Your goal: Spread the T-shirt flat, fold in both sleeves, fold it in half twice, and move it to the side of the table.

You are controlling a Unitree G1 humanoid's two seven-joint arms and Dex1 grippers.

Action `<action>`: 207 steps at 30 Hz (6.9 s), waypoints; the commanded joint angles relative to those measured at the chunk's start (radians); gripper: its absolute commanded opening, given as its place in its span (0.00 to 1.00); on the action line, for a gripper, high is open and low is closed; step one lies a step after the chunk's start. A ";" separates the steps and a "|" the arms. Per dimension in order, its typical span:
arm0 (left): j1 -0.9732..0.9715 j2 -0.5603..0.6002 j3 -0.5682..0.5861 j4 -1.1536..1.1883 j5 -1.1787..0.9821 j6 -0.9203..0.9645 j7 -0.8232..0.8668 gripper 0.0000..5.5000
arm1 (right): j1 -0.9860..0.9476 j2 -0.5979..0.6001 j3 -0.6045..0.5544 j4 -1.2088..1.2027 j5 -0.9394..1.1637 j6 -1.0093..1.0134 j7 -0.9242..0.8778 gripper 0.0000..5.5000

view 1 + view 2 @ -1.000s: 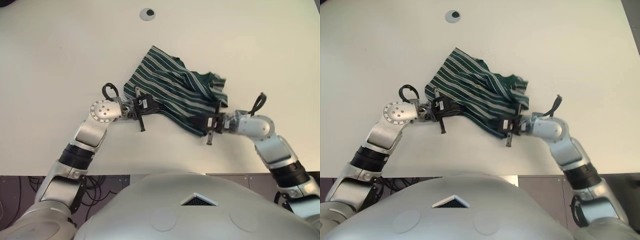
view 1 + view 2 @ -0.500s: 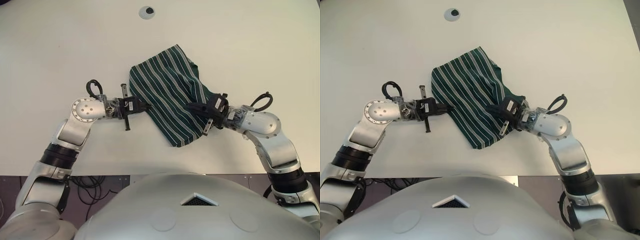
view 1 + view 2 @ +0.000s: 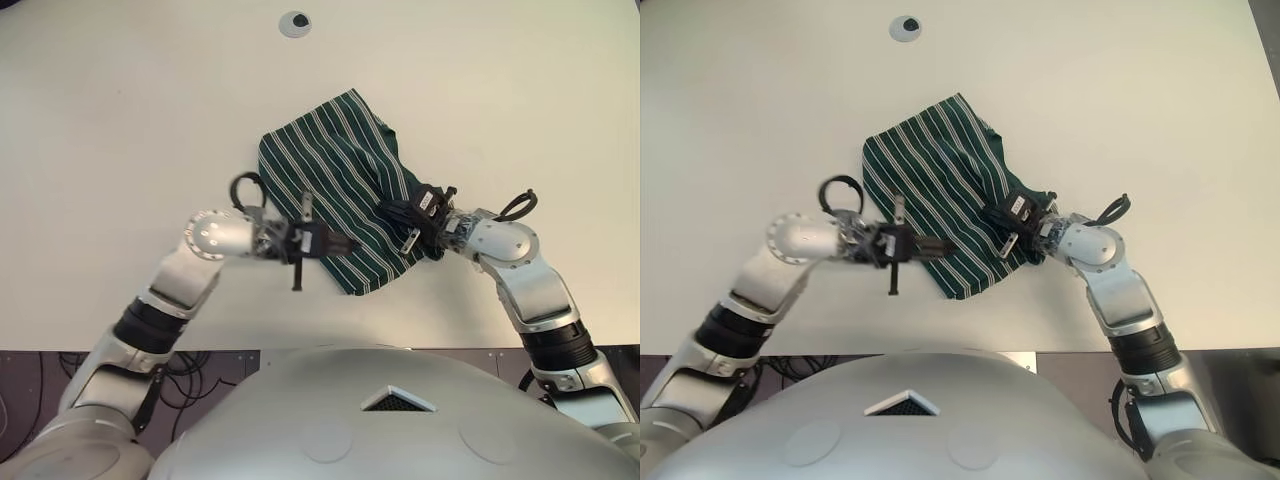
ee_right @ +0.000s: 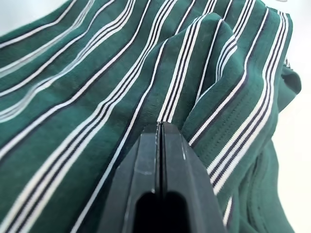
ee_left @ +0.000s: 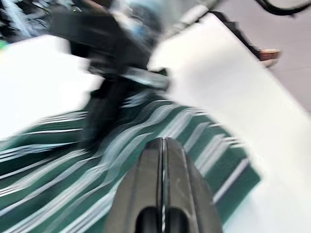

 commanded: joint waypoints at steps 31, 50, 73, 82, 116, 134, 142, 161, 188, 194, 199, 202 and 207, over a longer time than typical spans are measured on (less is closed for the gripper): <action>0.211 0.601 0.077 0.046 0.028 -0.310 -0.221 0.00 | 0.136 -0.286 -0.152 0.006 -0.039 -0.496 0.187 0.12; 0.420 0.540 0.444 0.147 -0.060 -0.438 -0.029 0.18 | 0.208 -0.317 0.013 0.004 -0.463 -0.974 0.104 0.52; 0.624 0.551 0.585 0.090 -0.048 -0.494 -0.067 0.43 | 0.076 -0.189 0.234 -0.010 -0.751 -1.088 -0.022 0.53; 0.643 0.529 0.537 0.043 -0.013 -0.515 -0.074 0.44 | 0.069 -0.220 0.295 -0.026 -0.748 -1.091 -0.002 0.44; 0.232 0.261 0.503 -0.012 -0.551 0.239 0.021 0.00 | 0.138 -0.208 -0.067 -0.214 0.750 0.205 0.198 0.00; -0.310 -0.125 0.463 0.495 -0.434 0.645 0.394 0.16 | -0.176 0.077 -0.293 0.234 0.860 0.639 -0.167 0.15; -0.390 -0.215 0.651 0.667 -0.458 0.577 0.486 0.25 | -0.177 0.106 -0.376 0.223 0.884 0.678 -0.151 0.32; -0.217 -0.410 0.786 0.562 -0.272 -0.126 0.625 0.00 | -0.105 0.308 -0.095 0.072 0.214 -0.222 -0.121 0.01; -0.108 -0.411 0.753 0.491 -0.188 -0.290 0.716 0.00 | -0.294 0.311 -0.697 0.893 0.310 -0.258 -0.710 0.01; -0.070 -0.390 0.745 0.457 -0.139 -0.337 0.728 0.00 | -0.192 0.362 -0.664 0.638 0.254 -0.263 -0.764 0.01; 0.000 -0.402 0.723 0.373 -0.071 -0.370 0.772 0.00 | -0.013 0.381 -0.453 0.203 0.082 -0.489 -0.672 0.01; 0.060 -0.412 0.701 0.308 -0.035 -0.334 0.801 0.00 | 0.069 0.371 -0.376 0.078 0.034 -0.569 -0.618 0.01; 0.136 -0.421 0.651 0.267 0.020 -0.288 0.829 0.00 | 0.133 0.334 -0.339 0.047 -0.016 -0.638 -0.565 0.01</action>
